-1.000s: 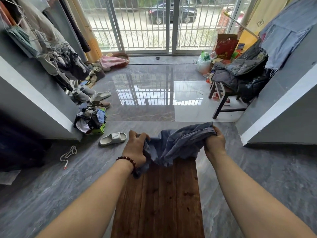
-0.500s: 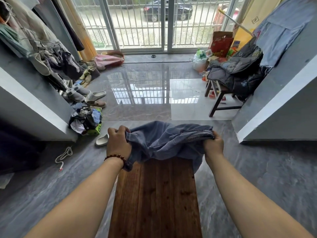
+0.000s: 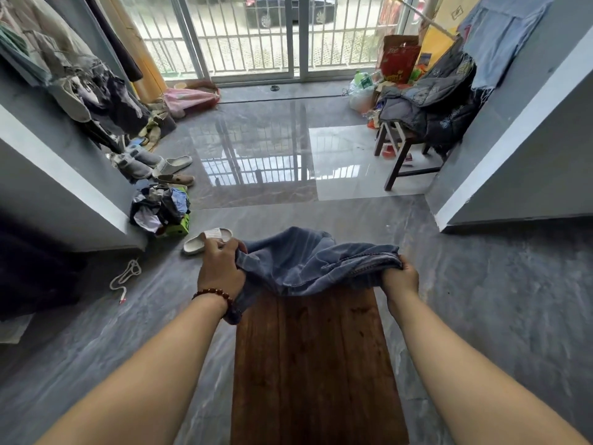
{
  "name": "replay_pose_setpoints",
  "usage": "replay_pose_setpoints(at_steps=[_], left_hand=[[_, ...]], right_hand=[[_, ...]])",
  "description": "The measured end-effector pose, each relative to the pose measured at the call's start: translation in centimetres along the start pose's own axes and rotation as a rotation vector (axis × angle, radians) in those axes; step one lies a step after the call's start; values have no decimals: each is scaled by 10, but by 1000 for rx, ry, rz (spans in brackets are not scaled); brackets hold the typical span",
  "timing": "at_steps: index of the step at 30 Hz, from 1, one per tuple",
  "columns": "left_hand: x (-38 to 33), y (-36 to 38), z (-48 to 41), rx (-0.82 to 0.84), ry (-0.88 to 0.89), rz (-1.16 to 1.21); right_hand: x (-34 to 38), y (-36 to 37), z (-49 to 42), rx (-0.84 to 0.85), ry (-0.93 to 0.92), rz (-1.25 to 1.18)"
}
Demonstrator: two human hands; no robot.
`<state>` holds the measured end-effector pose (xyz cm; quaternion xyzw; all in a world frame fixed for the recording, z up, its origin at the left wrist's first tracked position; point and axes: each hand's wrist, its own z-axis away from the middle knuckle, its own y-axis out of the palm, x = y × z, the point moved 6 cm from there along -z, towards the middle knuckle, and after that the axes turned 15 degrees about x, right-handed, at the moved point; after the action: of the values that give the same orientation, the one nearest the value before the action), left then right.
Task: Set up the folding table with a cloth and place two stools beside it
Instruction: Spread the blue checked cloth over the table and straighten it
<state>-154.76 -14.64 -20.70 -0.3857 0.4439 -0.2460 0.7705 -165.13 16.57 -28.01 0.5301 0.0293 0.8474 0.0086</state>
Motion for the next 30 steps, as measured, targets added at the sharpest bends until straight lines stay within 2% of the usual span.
replay_pose_setpoints(at_steps=[8,18,24,30], left_hand=[[52,36,53,118,35,-37],[109,133,75,206,10,-178],[136,211,80,272,-21,-215],[171,270,90,321,-112,-402]], right_hand=[[-56,4,62,-38,-13,139],[-156,-28,57,-5,42,496],[-203,-31,49,180,38,664],[-264,-31,42,355,201,998]])
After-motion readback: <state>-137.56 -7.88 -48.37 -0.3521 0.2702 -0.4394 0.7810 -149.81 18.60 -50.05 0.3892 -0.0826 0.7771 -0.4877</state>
